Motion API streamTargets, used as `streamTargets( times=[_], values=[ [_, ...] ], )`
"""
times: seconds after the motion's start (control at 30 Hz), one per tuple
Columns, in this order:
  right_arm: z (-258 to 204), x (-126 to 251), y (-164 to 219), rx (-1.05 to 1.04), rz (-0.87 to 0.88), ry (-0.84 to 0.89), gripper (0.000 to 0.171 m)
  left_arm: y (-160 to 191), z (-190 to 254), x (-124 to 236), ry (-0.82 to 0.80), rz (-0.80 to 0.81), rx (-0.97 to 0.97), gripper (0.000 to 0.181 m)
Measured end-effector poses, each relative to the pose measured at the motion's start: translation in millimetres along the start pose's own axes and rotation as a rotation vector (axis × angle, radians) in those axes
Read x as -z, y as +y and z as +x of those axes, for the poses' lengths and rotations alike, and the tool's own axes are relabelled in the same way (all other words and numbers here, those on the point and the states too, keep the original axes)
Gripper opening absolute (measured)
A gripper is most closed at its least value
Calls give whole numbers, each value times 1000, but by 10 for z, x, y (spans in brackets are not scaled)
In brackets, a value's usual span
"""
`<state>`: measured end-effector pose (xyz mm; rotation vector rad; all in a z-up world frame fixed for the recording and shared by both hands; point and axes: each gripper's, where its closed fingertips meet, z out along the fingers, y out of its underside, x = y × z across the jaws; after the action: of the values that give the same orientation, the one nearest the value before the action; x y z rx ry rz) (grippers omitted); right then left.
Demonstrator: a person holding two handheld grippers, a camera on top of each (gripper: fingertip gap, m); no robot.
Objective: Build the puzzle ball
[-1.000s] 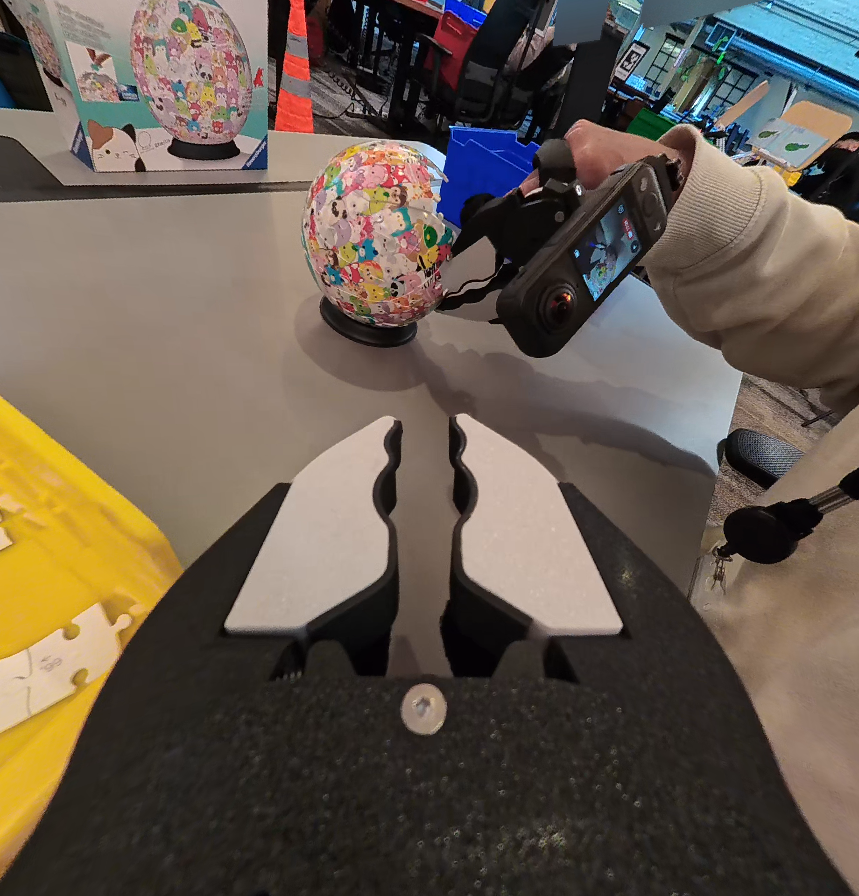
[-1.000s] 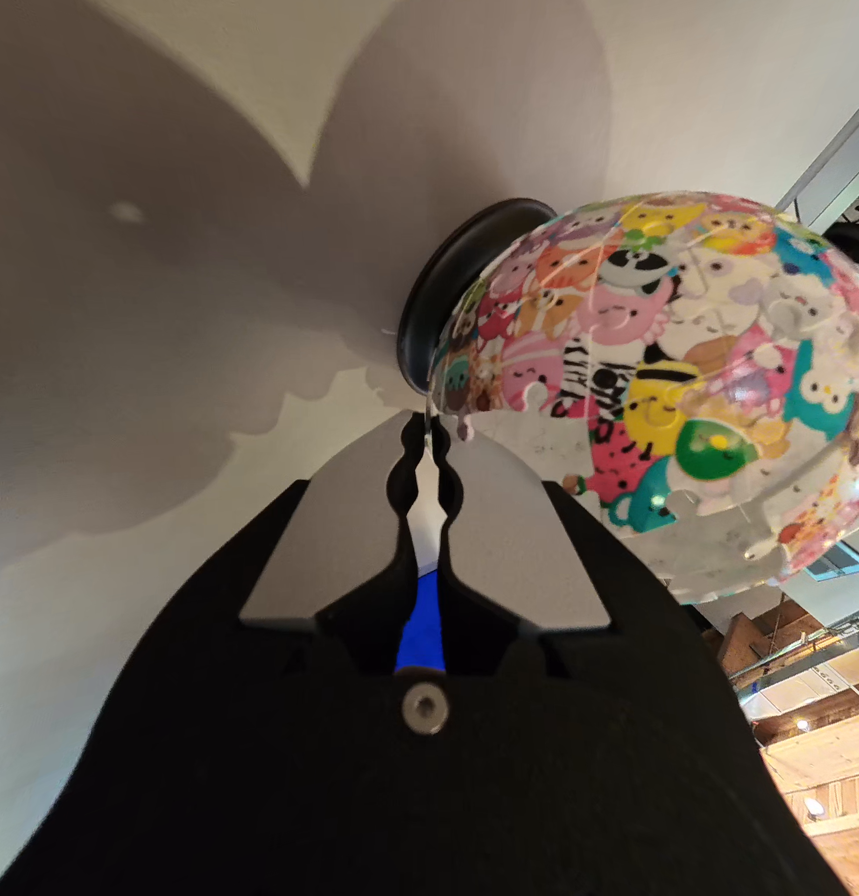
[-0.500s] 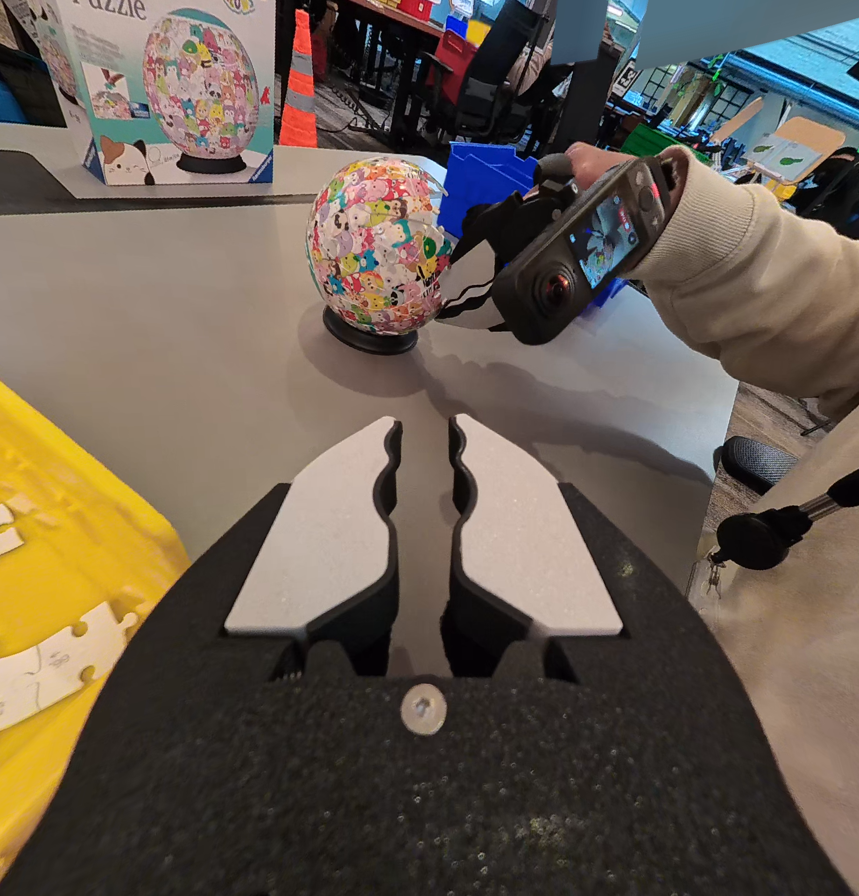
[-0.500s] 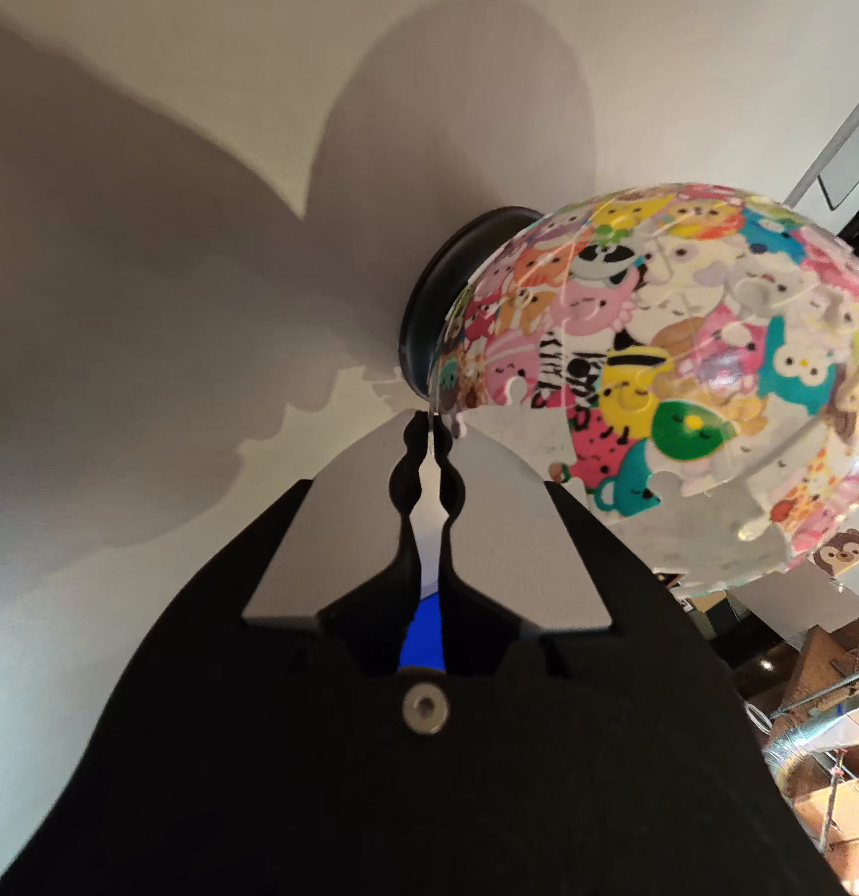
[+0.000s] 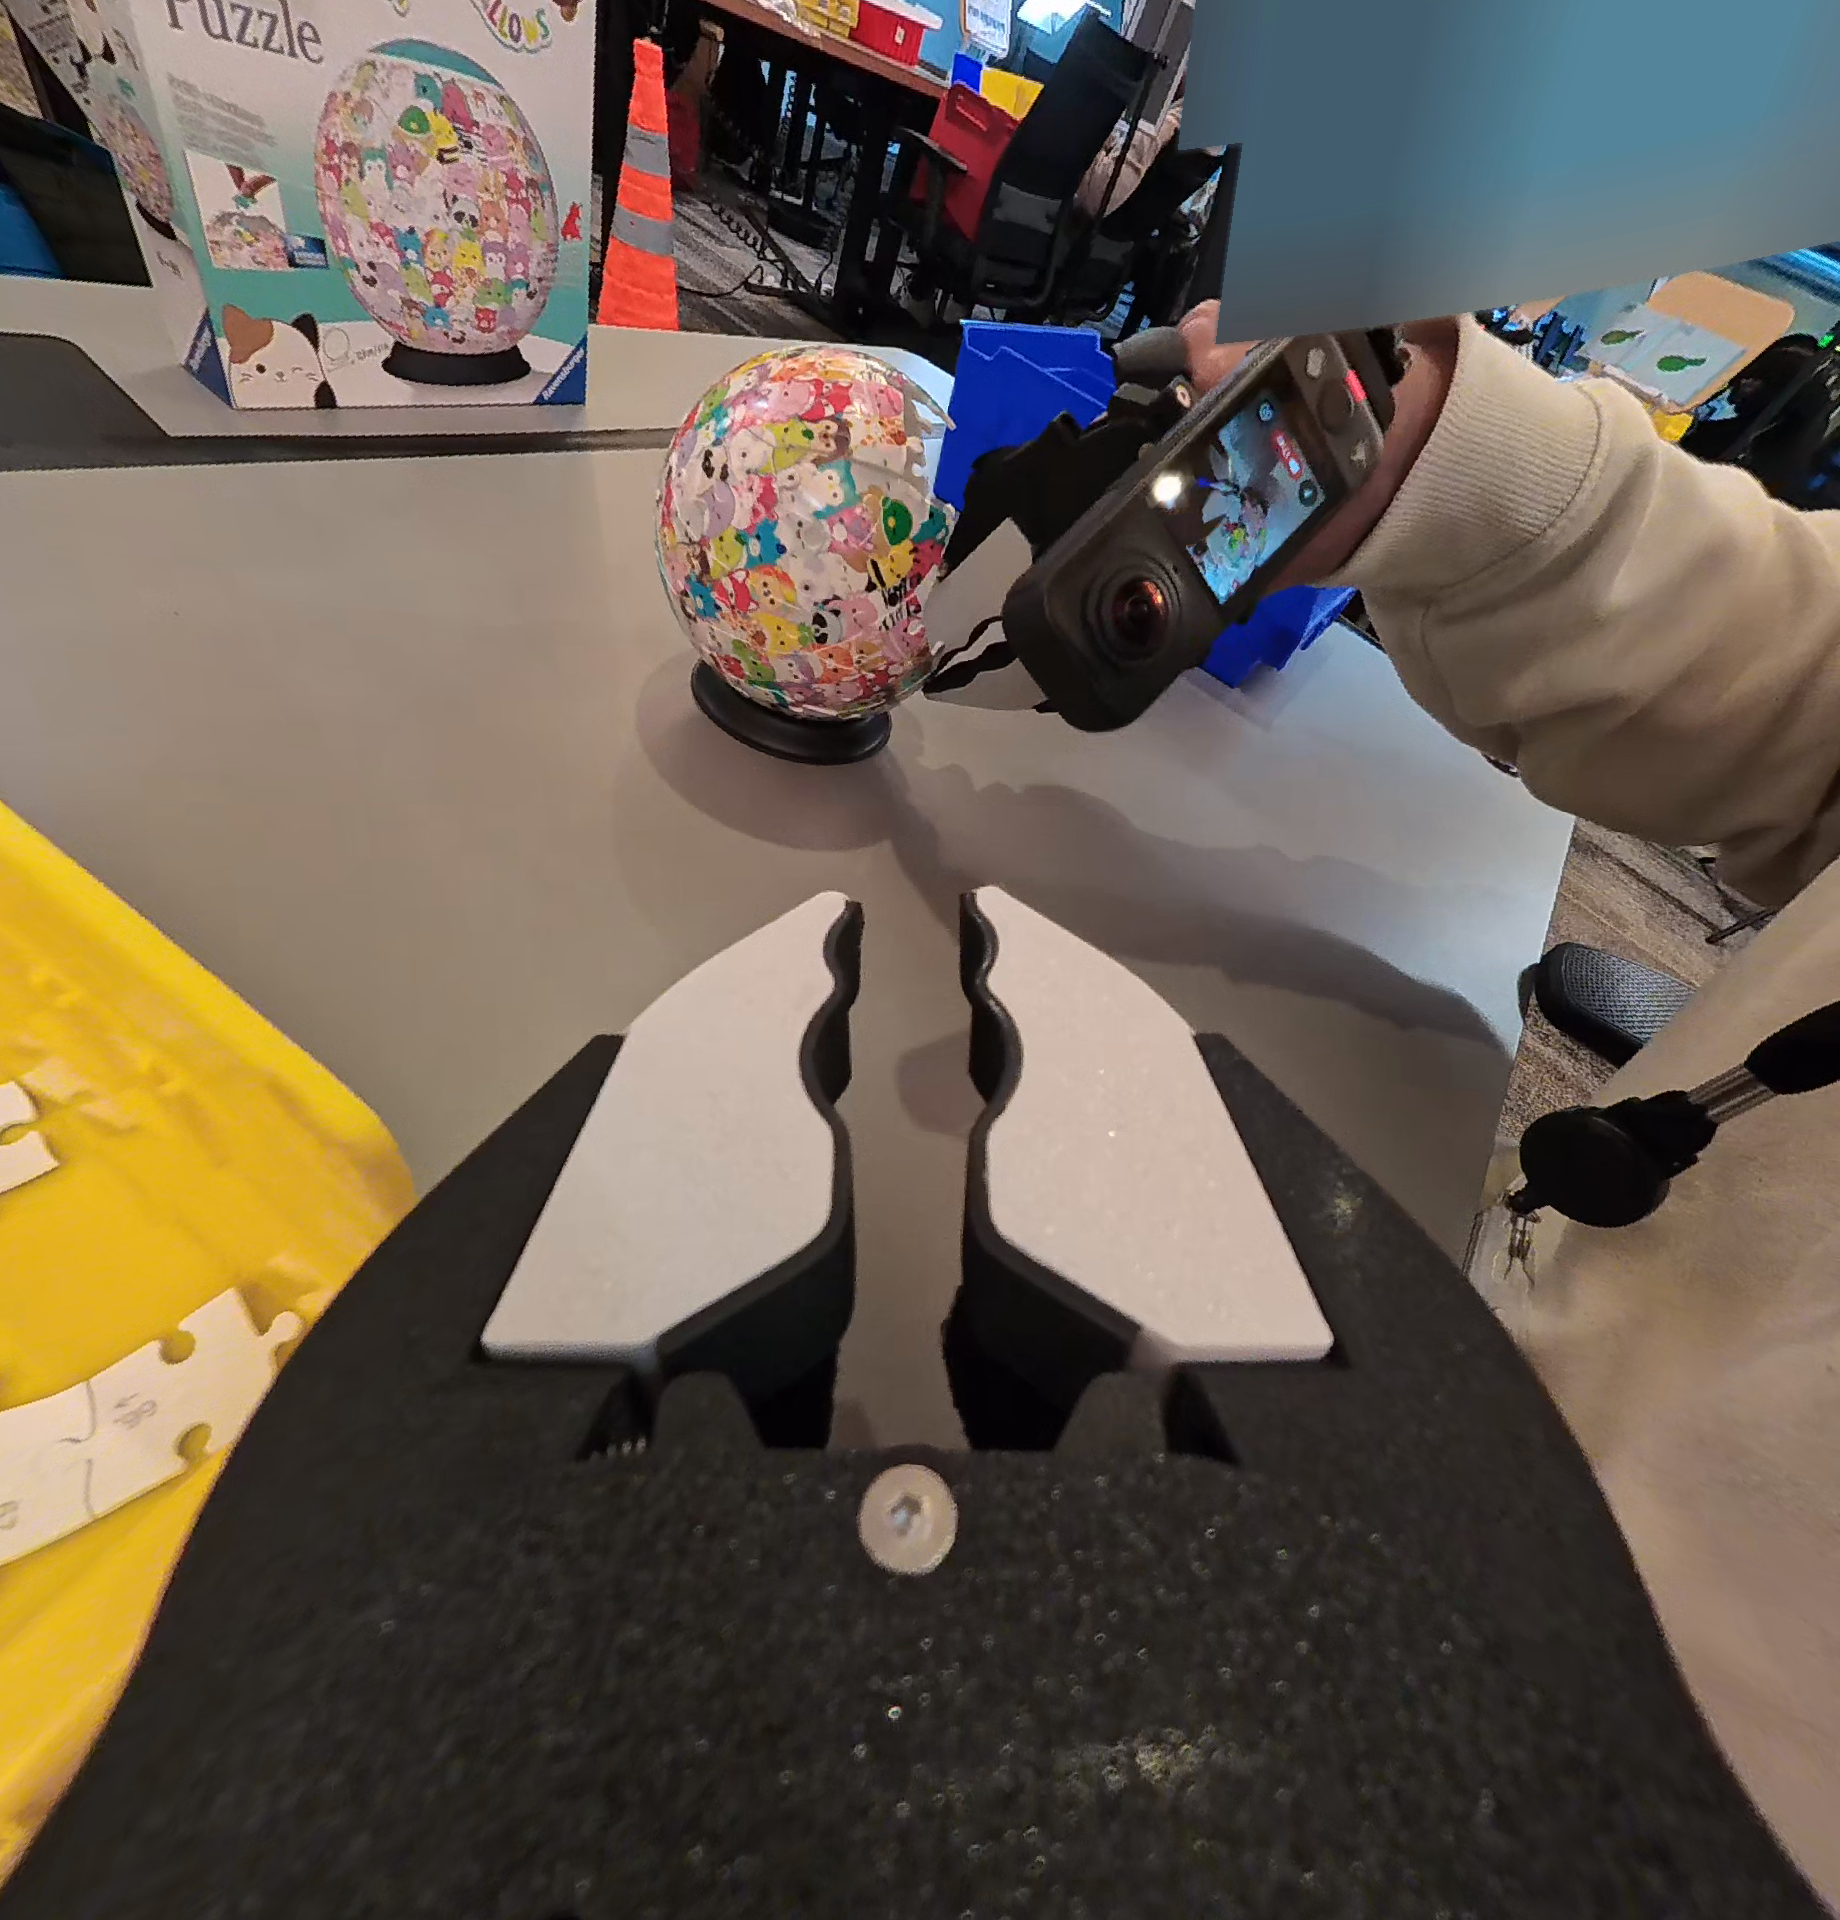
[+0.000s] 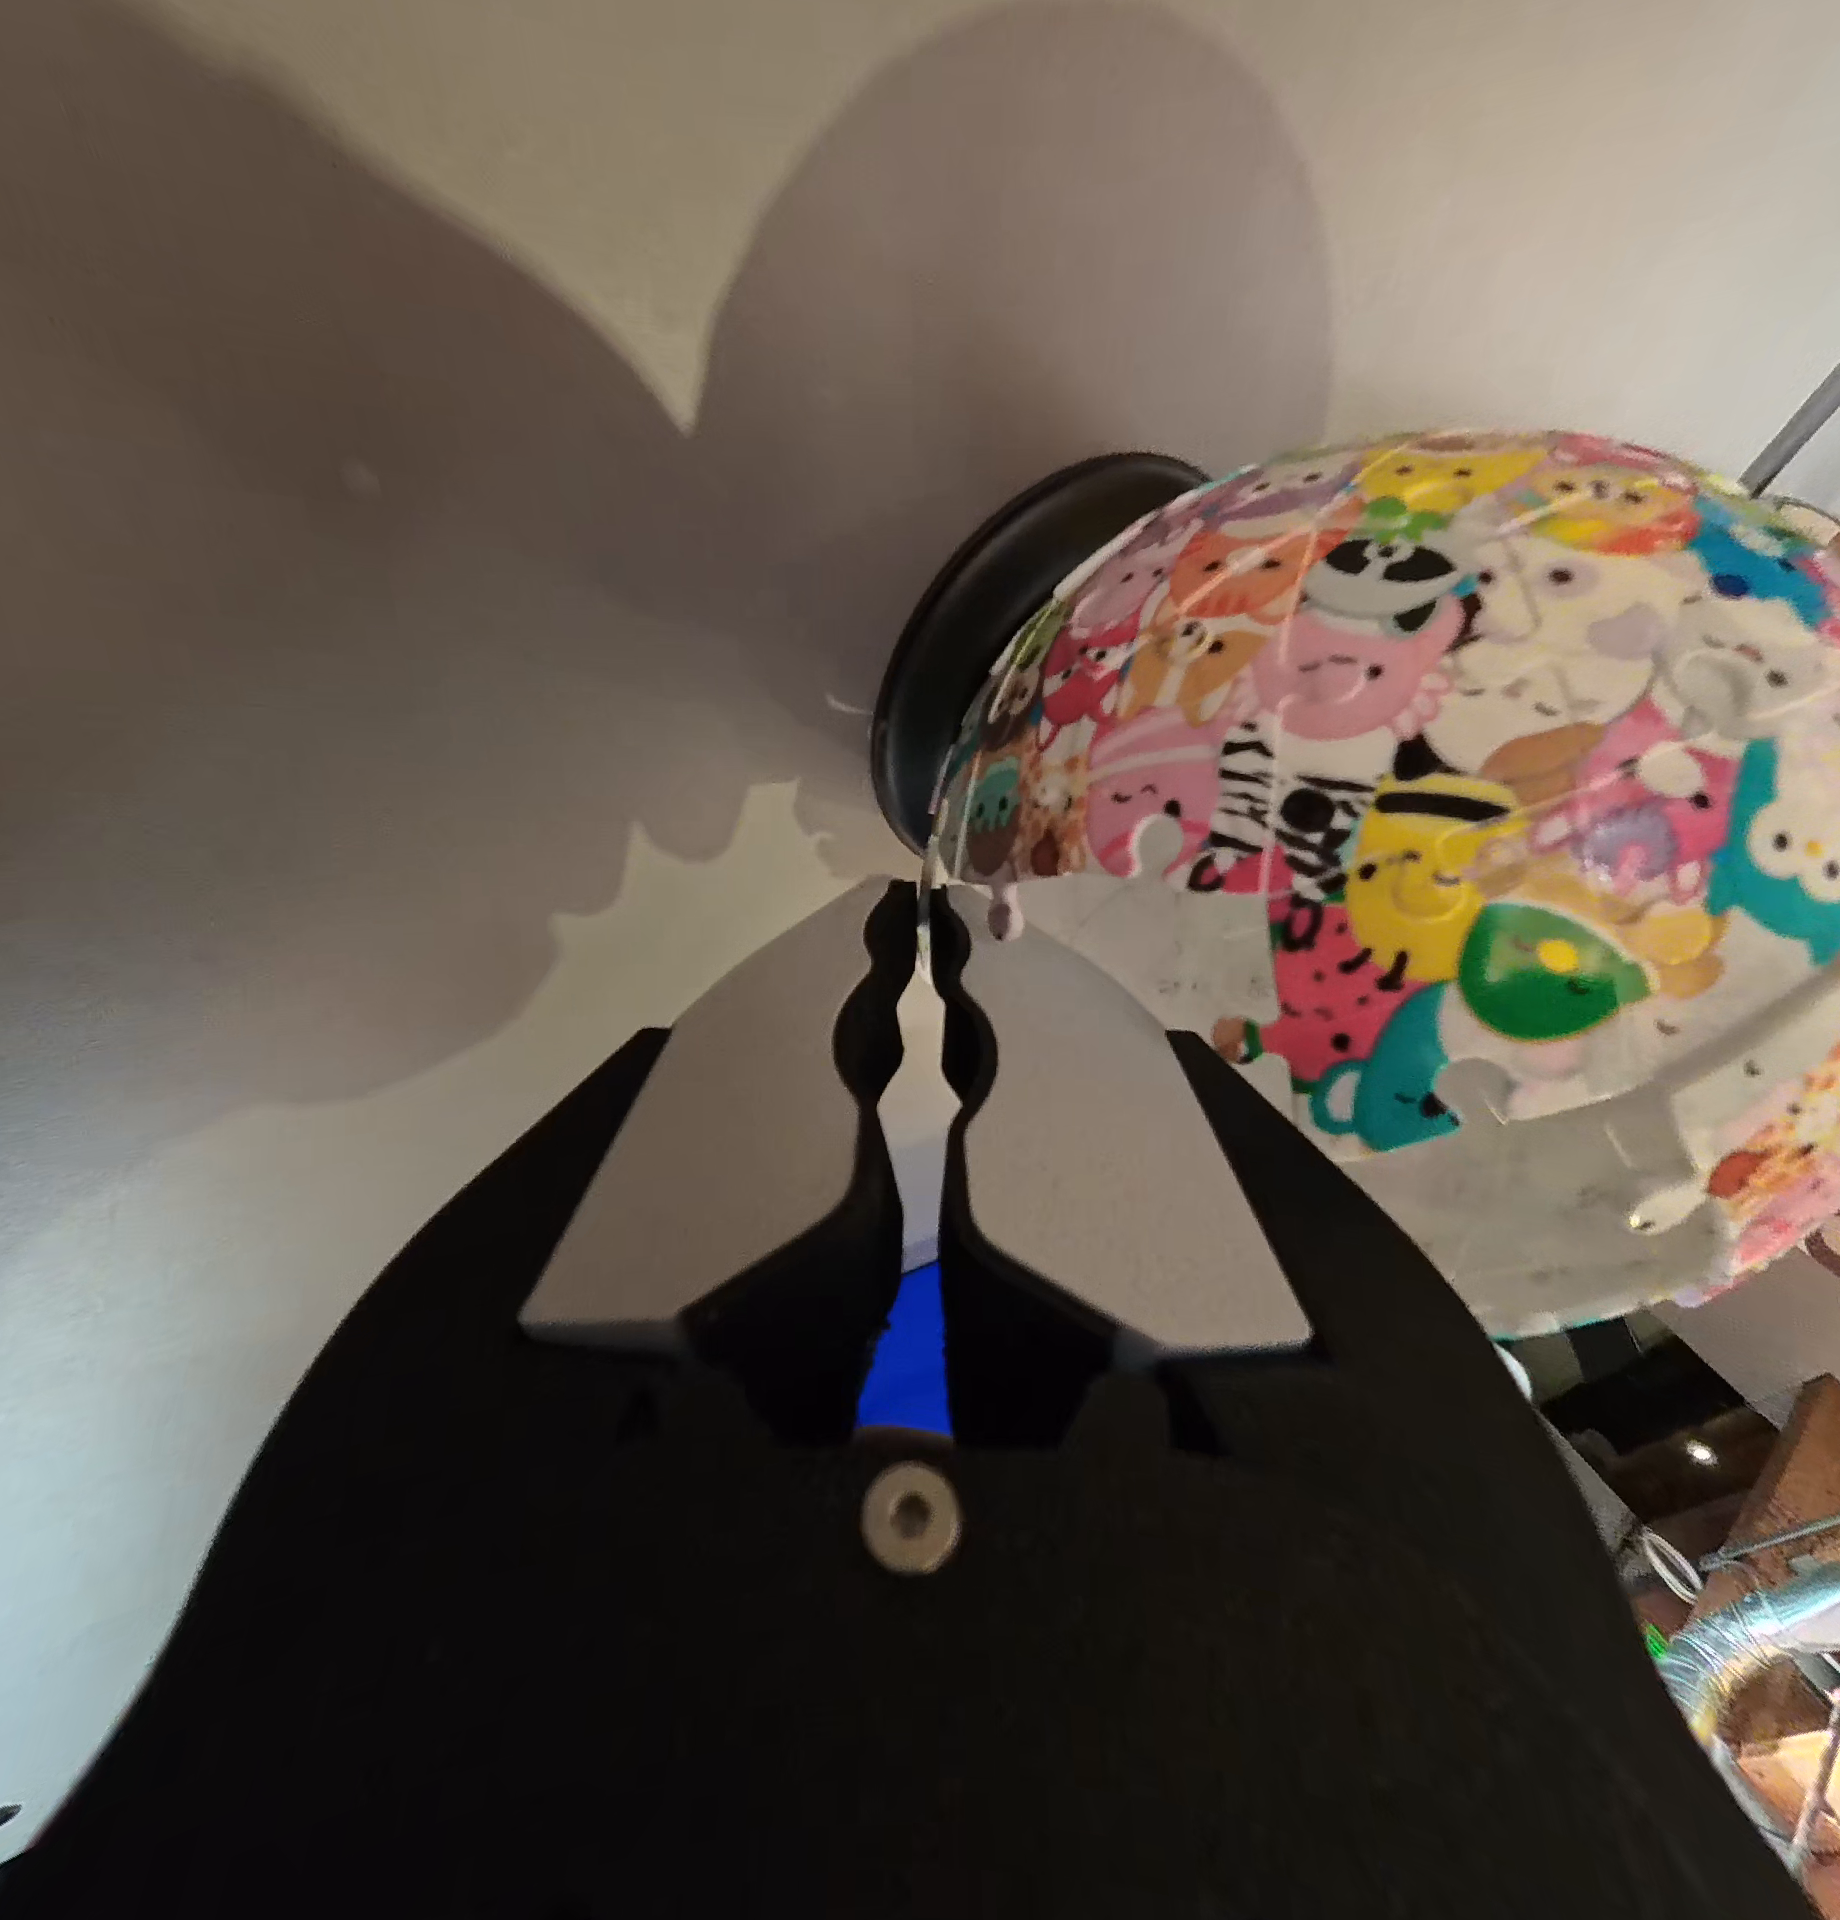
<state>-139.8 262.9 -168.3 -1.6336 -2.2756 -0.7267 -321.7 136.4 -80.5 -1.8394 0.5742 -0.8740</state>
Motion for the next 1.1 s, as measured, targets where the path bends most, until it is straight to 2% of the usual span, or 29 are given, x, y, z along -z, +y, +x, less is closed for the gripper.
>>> streamTargets(
  times=[0.5,0.67,0.73,0.9,0.93,0.97,1.07,1.1],
  values=[
    [-52,10,-59,-86,28,-33,2,16,34,-3,8,-8,2,17],
    [-56,6,-62,-86,18,-21,2,-37,-30,-199,26,-23,30,20],
    [-63,7,-58,-84,17,-9,2,-156,-38,-371,66,-41,55,28],
    [-62,40,-70,-100,57,71,2,-572,-132,-864,99,-166,1,70],
    [-67,59,-79,-114,74,88,2,-636,-160,-944,118,-211,-6,79],
    [-75,80,-85,-129,90,106,2,-659,-214,-1022,128,-272,-6,81],
    [-89,166,-85,-180,135,173,2,-587,-321,-1218,204,-505,7,101],
    [-91,195,-86,-202,147,194,2,-560,-356,-1284,224,-564,8,99]
  ],
)
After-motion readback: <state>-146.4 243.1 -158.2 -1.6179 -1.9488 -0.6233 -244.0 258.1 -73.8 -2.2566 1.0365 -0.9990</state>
